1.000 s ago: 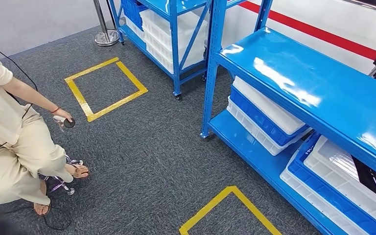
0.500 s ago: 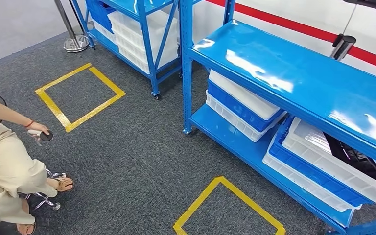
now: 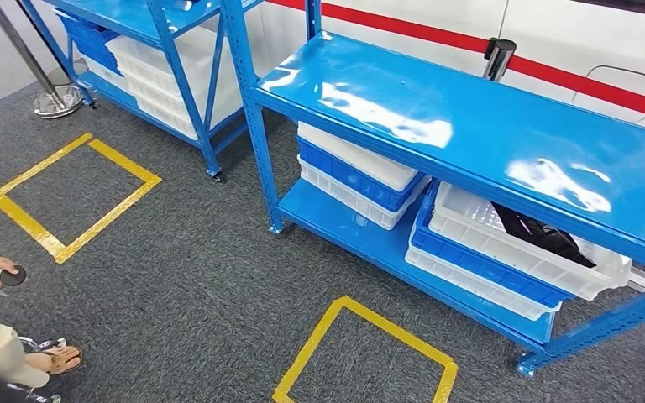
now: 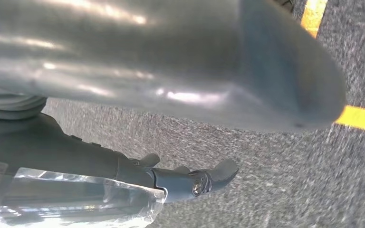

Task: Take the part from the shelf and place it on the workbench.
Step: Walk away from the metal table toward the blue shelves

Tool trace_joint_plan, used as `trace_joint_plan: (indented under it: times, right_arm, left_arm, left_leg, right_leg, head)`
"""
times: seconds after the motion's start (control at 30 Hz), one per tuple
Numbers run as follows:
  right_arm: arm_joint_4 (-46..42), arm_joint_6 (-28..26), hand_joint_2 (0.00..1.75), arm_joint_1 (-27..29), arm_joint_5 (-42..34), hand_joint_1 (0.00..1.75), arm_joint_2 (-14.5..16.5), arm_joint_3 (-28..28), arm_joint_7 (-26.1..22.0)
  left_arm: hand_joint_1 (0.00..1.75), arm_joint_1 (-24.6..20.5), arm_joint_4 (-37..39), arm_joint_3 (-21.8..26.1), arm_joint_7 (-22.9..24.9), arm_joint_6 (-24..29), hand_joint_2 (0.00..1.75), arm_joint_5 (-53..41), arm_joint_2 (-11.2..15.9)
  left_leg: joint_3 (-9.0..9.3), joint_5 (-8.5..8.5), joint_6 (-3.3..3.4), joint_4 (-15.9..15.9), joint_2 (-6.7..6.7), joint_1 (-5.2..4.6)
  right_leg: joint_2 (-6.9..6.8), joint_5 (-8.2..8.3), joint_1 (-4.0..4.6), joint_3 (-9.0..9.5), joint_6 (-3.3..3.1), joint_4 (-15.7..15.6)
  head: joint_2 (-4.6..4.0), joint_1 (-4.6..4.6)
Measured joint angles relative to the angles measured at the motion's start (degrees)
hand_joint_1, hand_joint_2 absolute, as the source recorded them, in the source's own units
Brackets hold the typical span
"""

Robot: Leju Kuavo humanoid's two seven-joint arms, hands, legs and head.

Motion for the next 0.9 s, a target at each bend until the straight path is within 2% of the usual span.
trace_joint_plan:
  times: [0.03,0.07,0.13,0.17,0.23,0.3,0.33,0.37,0.4,0.43,0.47,0.5,0.53,0.57,0.6,0.63,0.67,0.7,0.73,0.8,0.83,0.87,0.9]
  right_arm:
    - [0.0,-0.2,0.00,0.0,0.0,0.00,0.0,0.0,0.0]
    - [0.0,-0.2,0.00,-0.1,0.0,0.00,0.1,-0.1,0.0]
    - [0.0,-0.3,0.00,0.0,0.0,0.00,0.0,-0.2,0.0]
    - [0.0,-0.3,0.00,0.0,0.0,0.00,0.0,-0.3,0.0]
    - [0.0,-0.4,0.00,0.0,0.0,0.00,0.0,-0.3,0.0]
    - [0.0,-0.4,0.00,-0.1,0.0,0.00,0.0,-0.4,0.0]
    - [0.0,-0.5,0.00,-0.2,0.1,0.00,0.0,-0.4,0.0]
    - [0.0,-0.6,0.00,-0.1,0.1,0.00,0.0,-0.4,0.1]
    - [0.0,-0.7,0.00,-0.1,0.1,0.00,0.0,-0.4,0.1]
    - [0.0,-0.9,0.00,0.0,0.1,0.00,0.0,-0.4,0.1]
    - [0.0,-1.0,0.00,0.0,0.1,0.00,-0.1,-0.4,0.2]
    - [0.0,-1.0,0.00,0.0,0.1,0.00,-0.1,-0.4,0.2]
    - [0.0,-1.1,0.00,-0.1,0.1,0.00,-0.1,-0.4,0.2]
    - [0.0,-1.1,0.00,-0.2,0.1,0.00,-0.1,-0.4,0.2]
    - [0.0,-1.2,0.00,-0.2,0.2,0.00,0.0,-0.4,0.2]
    - [0.0,-1.3,0.00,-0.2,0.3,0.00,0.0,-0.4,0.3]
    - [0.0,-1.4,0.00,-0.1,0.3,0.00,0.0,-0.5,0.3]
    - [0.0,-1.4,0.00,0.0,0.4,0.00,0.0,-0.5,0.4]
    - [0.0,-1.5,0.00,0.0,0.4,0.00,0.0,-0.5,0.4]
    - [0.0,-1.7,0.00,-0.2,0.4,0.00,0.1,-0.5,0.5]
    - [0.0,-1.8,0.00,-0.2,0.4,0.00,0.1,-0.5,0.5]
    - [0.0,-1.8,0.00,-0.2,0.4,0.00,0.1,-0.5,0.5]
    - [0.0,-1.9,0.00,-0.2,0.4,0.00,0.1,-0.5,0.5]
  left_arm:
    - [0.00,0.0,0.0,0.0,0.0,0.1,0.00,-0.1,0.0]
    - [0.00,0.0,0.0,0.0,0.0,0.2,0.00,-0.2,0.1]
    - [0.00,-0.1,0.0,0.0,0.0,0.3,0.00,-0.4,0.1]
    - [0.00,-0.1,0.0,0.0,0.0,0.3,0.00,-0.4,0.0]
    - [0.00,-0.1,0.0,0.0,0.0,0.4,0.00,-0.4,0.0]
    - [0.00,0.0,0.0,0.0,0.0,0.5,0.00,-0.4,0.0]
    - [0.00,0.0,0.0,0.0,0.0,0.5,0.00,-0.4,0.0]
    - [0.00,0.1,0.0,0.0,0.1,0.6,0.00,-0.4,0.0]
    - [0.00,0.1,0.0,0.0,0.1,0.6,0.00,-0.4,0.0]
    - [0.00,0.1,0.0,0.0,0.1,0.6,0.00,-0.4,0.0]
    - [0.00,0.1,0.0,0.0,0.1,0.6,0.00,-0.4,0.0]
    - [0.00,0.1,0.0,0.0,0.1,0.6,0.00,-0.4,-0.1]
    - [0.00,0.1,0.0,0.0,0.1,0.6,0.00,-0.4,-0.1]
    - [0.00,0.0,0.0,0.0,0.1,0.6,0.00,-0.4,-0.1]
    - [0.00,-0.1,0.0,0.0,0.1,0.6,0.00,-0.4,-0.1]
    - [0.00,-0.2,0.0,0.0,0.1,0.6,0.00,-0.4,-0.1]
    - [0.00,-0.4,0.0,0.0,0.1,0.6,0.00,-0.4,-0.1]
    - [0.00,-0.5,0.0,0.0,0.1,0.6,0.00,-0.4,-0.1]
    - [0.00,-0.5,0.0,0.0,0.1,0.6,0.00,-0.4,-0.1]
    - [0.00,-0.5,0.1,0.0,0.0,0.6,0.00,-0.4,-0.1]
    - [0.00,-0.4,0.1,0.0,0.0,0.6,0.00,-0.4,-0.1]
    - [0.00,-0.3,0.1,0.0,0.0,0.6,0.00,-0.4,-0.1]
    - [0.00,-0.3,0.1,0.0,0.0,0.6,0.00,-0.4,-0.1]
  left_leg:
    - [0.68,0.39,0.18,-1.6,-0.76,-0.19]
    - [0.78,0.25,0.29,-2.0,-0.82,-0.42]
    - [0.88,0.41,0.72,-2.2,0.10,-0.80]
    - [1.05,0.78,1.08,-2.7,0.62,-0.76]
    - [1.38,1.67,1.98,-3.9,1.99,-0.68]
    - [1.31,2.02,2.40,-4.3,3.57,-0.72]
    - [1.16,2.04,2.43,-4.3,4.43,-0.78]
    - [1.03,2.04,2.42,-4.3,5.26,-0.81]
    - [0.94,2.03,2.37,-4.3,6.02,-0.82]
    - [0.91,2.00,2.29,-4.2,6.67,-0.80]
    - [0.96,1.94,2.12,-4.2,7.33,-0.78]
    - [1.02,1.81,1.83,-4.0,7.93,-0.83]
    - [1.12,1.54,1.42,-3.8,8.48,-0.95]
    - [1.25,1.28,0.96,-3.7,8.98,-1.07]
    - [1.39,1.04,0.53,-3.6,9.44,-1.14]
    - [1.59,0.85,0.15,-3.5,9.87,-1.10]
    - [1.72,0.71,-0.19,-3.4,9.94,-0.86]
    - [1.64,0.16,-0.55,-2.9,9.23,-0.62]
    - [1.14,-1.01,-0.88,-1.4,7.95,-0.43]
    - [-1.58,-4.96,-1.32,4.9,4.95,-0.25]
    - [-3.46,-6.89,-1.38,8.9,4.20,-0.24]
    - [-5.04,-7.97,-1.38,12.1,3.89,-0.25]
    - [-5.89,-7.87,-1.30,13.5,3.75,-0.25]
  right_leg:
    - [0.49,0.07,0.00,-0.30,0.25,0.0]
    - [0.89,0.14,0.01,-0.59,0.54,0.0]
    - [1.61,0.36,-0.15,-1.08,1.18,-0.3]
    - [1.34,0.39,-0.15,-1.11,1.39,-0.2]
    - [-0.90,-1.03,-0.04,-2.44,1.35,2.4]
    - [-3.53,-4.56,-0.02,-5.86,0.81,9.2]
    - [-3.99,-6.10,-0.09,-7.61,0.80,12.8]
    - [-4.23,-6.90,-0.19,-8.67,1.06,15.1]
    - [-4.42,-6.76,-0.32,-8.59,1.56,15.4]
    - [-4.69,-5.87,-0.44,-7.39,2.16,13.5]
    - [-5.38,-4.46,-0.64,-5.06,2.78,9.5]
    - [-6.53,-3.10,-0.77,-2.74,3.11,5.4]
    - [-7.54,-2.00,-0.78,-0.89,3.12,2.1]
    - [-8.28,-1.26,-0.77,0.25,2.86,-0.2]
    - [-8.44,-0.99,-0.63,0.40,2.36,-0.8]
    - [-7.96,-0.85,-0.48,0.33,1.93,-0.8]
    - [-7.41,-0.78,-0.64,0.34,1.47,-0.8]
    - [-6.90,-0.68,-0.76,0.42,1.11,-0.9]
    - [-6.42,-0.50,-0.91,0.53,0.73,-0.9]
    - [-5.42,-0.21,-0.91,0.52,0.21,-0.9]
    - [-4.85,-0.13,-0.77,0.42,0.06,-0.9]
    - [-4.20,-0.11,-0.63,0.38,0.03,-0.9]
    - [-3.51,-0.11,-0.52,0.40,0.03,-0.9]
  head:
    - [0.00,-0.04]
    - [0.00,-0.07]
    - [0.00,-0.14]
    - [0.00,-0.15]
    - [0.00,-0.09]
    - [0.00,0.00]
    - [0.00,0.02]
    - [0.00,0.03]
    - [0.00,0.03]
    - [0.00,0.04]
    - [0.00,0.05]
    - [0.00,0.05]
    - [0.00,0.03]
    - [0.00,-0.04]
    - [0.00,-0.14]
    - [0.00,-0.21]
    - [0.00,-0.28]
    - [0.00,-0.32]
    - [0.00,-0.35]
    - [0.00,-0.43]
    - [0.00,-0.43]
    - [0.00,-0.43]
    - [0.00,-0.42]
